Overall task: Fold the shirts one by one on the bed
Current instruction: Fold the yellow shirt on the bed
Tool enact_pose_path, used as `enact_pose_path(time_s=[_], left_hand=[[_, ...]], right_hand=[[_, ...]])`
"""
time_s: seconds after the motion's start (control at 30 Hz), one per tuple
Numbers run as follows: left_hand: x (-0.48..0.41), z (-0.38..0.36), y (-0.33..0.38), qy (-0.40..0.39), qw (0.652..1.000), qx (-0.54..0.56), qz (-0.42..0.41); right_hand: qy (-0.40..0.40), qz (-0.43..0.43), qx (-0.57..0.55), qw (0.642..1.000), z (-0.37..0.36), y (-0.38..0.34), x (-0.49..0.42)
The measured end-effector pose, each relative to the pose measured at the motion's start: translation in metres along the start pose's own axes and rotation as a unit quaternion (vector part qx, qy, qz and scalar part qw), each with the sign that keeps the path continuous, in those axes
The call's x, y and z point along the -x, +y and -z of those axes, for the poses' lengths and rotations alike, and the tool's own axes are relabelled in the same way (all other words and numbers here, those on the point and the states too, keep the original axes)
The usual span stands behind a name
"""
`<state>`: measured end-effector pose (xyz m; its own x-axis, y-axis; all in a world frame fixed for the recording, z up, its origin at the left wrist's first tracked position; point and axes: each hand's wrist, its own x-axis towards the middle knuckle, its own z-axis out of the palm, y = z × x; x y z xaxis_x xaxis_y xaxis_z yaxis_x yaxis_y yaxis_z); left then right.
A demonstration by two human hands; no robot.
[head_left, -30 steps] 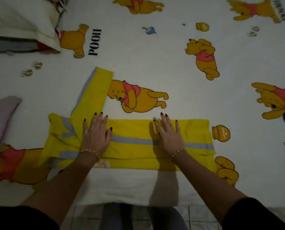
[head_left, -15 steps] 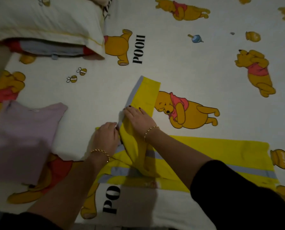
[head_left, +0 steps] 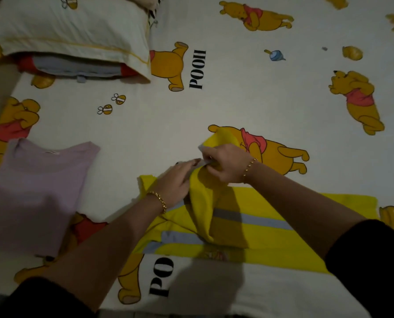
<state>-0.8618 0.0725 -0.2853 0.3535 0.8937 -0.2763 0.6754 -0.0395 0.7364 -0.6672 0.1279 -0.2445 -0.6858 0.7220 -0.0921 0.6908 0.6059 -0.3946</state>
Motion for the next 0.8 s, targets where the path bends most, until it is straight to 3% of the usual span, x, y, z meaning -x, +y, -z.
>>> enact_pose_path(time_s=[0.17,0.4,0.57,0.7,0.8], left_hand=[[-0.006,-0.015,0.046,-0.069,0.996,0.011,-0.047],[0.007,-0.031,0.064,-0.121,0.984,-0.121,-0.045],[0.019,-0.036,0.081,-0.156,0.947,-0.275,-0.049],[0.029,-0.033,0.095,-0.139,0.924,-0.354,-0.037],[0.046,-0.032,0.095,-0.056,0.923,-0.381,-0.012]], right_hand=[[0.024,-0.043,0.012,0.999,0.019,0.01,0.06],[-0.136,-0.153,0.066,0.977,0.03,0.029,0.148],[-0.19,-0.212,0.007,0.959,0.036,0.037,0.186],[-0.185,-0.221,0.16,0.944,0.049,0.047,0.212],[-0.111,-0.25,0.276,0.921,0.056,0.055,0.234]])
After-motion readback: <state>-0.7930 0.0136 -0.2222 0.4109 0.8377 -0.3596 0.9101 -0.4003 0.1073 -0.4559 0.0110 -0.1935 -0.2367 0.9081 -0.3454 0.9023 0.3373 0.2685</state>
